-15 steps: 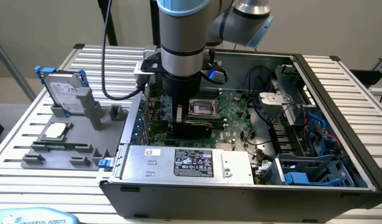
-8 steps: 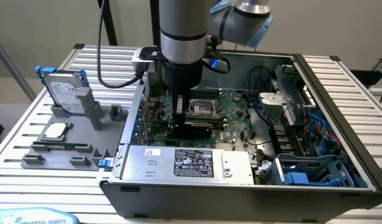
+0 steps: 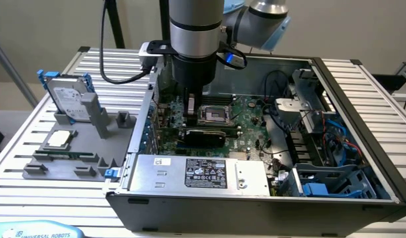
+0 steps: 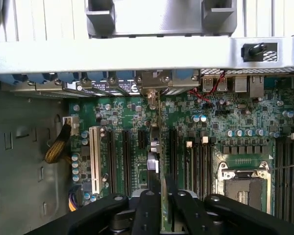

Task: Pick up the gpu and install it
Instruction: 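Insert the gpu into the slot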

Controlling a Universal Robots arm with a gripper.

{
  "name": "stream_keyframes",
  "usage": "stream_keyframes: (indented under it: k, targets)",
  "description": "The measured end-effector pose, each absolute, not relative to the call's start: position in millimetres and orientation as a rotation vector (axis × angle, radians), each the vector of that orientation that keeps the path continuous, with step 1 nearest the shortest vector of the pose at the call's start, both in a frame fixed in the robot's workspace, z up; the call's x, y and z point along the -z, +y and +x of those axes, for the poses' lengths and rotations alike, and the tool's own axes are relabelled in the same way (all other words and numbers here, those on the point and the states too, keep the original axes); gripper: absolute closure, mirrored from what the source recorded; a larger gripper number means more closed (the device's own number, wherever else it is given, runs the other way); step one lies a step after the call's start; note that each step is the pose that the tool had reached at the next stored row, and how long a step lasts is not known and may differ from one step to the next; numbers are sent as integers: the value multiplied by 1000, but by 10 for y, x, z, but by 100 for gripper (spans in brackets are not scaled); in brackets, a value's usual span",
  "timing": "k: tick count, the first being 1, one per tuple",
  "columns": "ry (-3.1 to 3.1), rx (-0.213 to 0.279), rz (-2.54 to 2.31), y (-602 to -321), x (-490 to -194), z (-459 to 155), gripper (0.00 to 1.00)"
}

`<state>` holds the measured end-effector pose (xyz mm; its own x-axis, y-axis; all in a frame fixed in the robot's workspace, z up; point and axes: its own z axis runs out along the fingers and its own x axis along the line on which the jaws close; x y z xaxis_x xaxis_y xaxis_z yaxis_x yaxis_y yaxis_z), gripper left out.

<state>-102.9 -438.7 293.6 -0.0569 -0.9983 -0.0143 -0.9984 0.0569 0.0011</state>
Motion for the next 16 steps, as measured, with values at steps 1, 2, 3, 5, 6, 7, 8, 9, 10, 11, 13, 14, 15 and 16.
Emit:
stream_keyframes:
  k: [1,2,3,5,6,7,8,9,10,11,13,14,15,16]
  targets:
    - [2277,-17,-2151,-4387,-2936,-1029,89]
    - [2277,-17,-2151,-4387,-2937,-1028,89]
    - [2277,-16,-2151,-4387,-2938,-1023,89]
    - [2277,-16,-2151,-4386,-2932,-989,89]
    - [2277,-16,-2151,-4385,-2921,-967,89]
    - [2277,-16,-2151,-4384,-2906,-946,89]
    - [2277,-16,-2151,-4382,-2888,-923,89]
    - [2277,-16,-2151,-4381,-2869,-902,89]
    - [2277,-16,-2151,-4379,-2851,-882,89]
    - [2277,-16,-2151,-4377,-2833,-862,89]
    - [2277,-16,-2151,-4373,-2797,-832,89]
    - [2277,-16,-2151,-4371,-2778,-822,89]
    - [2277,-16,-2151,-4370,-2760,-815,89]
    - [2277,-16,-2151,-4368,-2743,-810,89]
